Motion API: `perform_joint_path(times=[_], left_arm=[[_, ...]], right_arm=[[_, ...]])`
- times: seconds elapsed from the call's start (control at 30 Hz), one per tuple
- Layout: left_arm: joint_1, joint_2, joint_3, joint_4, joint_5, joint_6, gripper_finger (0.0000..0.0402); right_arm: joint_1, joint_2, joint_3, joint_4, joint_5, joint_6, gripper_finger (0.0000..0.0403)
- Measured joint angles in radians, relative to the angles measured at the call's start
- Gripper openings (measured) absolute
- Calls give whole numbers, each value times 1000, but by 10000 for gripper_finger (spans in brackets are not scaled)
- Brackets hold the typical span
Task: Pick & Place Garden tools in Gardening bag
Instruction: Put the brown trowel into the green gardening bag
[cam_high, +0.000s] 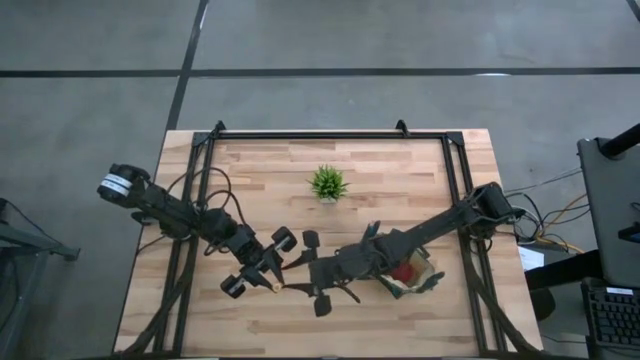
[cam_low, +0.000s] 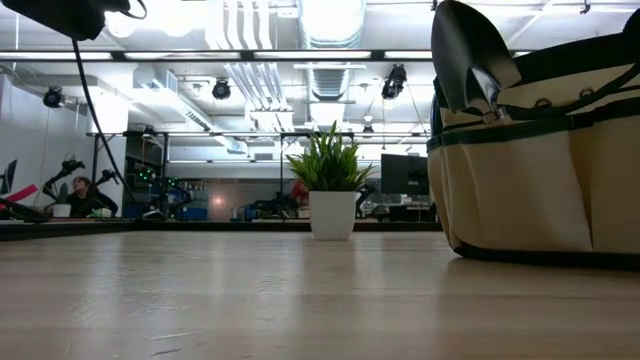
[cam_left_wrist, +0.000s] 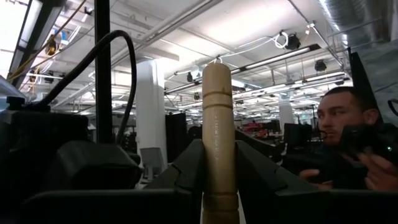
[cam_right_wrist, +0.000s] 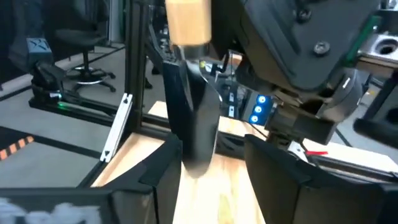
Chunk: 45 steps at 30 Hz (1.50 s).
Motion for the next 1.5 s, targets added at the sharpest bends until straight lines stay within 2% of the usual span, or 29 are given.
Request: perform_joint_path(times=[0.1, 0.23, 0.43, 0.9, 1.3, 1.5], left_arm=[[0, 0, 0, -12, 0, 13, 72], [0, 0, 0, -15, -10, 16, 72], [0, 0, 0, -24, -14, 15, 73], [0, 1, -2, -77, -26, 43, 94], [1, 1, -2, -156, -31, 39, 96], [1, 1, -2, -162, -30, 54, 78]], right_arm=[[0, 1, 0, 22, -61, 4, 143], [-2, 1, 0, 33, -72, 17, 109], [-6, 1, 0, 26, -105, 12, 20], [-3, -1, 8, -71, -109, 62, 8], [-3, -33, 9, -316, -90, 175, 7], [-3, -33, 8, -318, -91, 166, 8]])
